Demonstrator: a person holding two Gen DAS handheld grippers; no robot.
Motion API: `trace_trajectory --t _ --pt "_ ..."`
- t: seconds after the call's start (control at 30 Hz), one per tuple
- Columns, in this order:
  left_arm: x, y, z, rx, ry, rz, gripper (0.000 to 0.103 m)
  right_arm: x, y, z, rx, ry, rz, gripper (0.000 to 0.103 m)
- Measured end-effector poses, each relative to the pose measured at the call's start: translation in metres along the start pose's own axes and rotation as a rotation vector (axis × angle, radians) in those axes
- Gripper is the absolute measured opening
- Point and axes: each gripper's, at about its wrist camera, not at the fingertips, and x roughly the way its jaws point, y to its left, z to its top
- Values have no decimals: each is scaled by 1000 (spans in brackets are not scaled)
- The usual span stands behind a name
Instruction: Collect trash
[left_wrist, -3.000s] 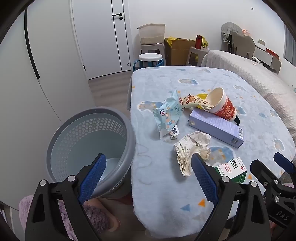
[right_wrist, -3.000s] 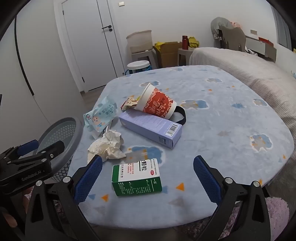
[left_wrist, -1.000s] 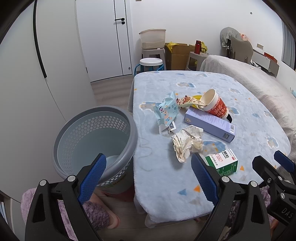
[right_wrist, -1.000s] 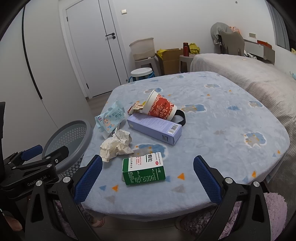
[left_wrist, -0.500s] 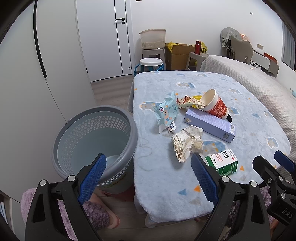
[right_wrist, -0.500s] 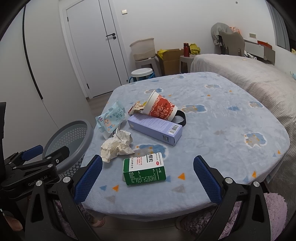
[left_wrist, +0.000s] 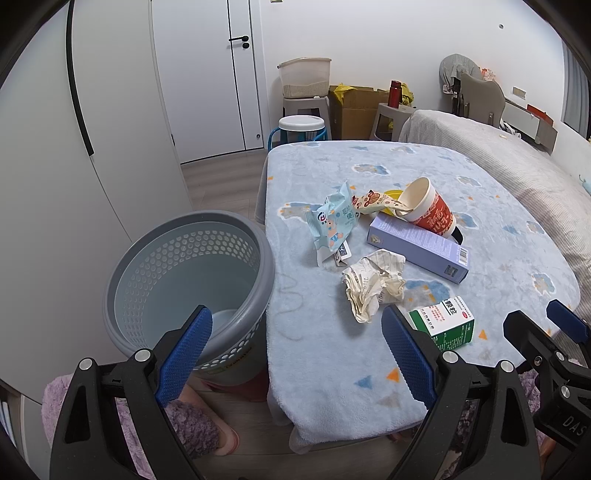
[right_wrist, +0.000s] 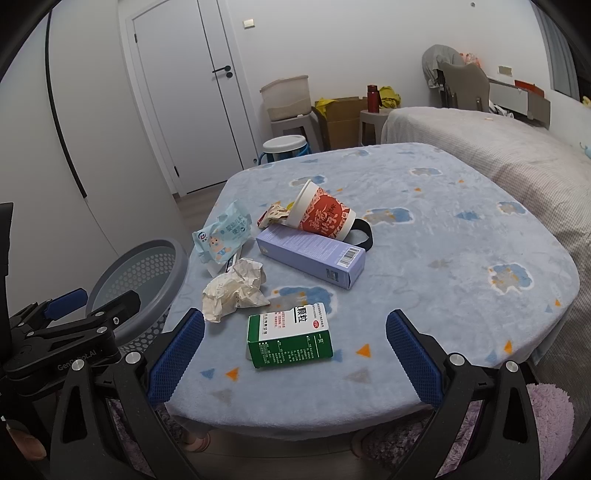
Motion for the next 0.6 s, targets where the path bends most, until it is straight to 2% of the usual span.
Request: trace_trajectory --t 0.23,0.6 --pt "0 0 0 -1 1 1 89 2 1 -1 2 13 5 97" --pt "21 8 -4 -13 40 12 89 39 1 -13 -10 142 32 97"
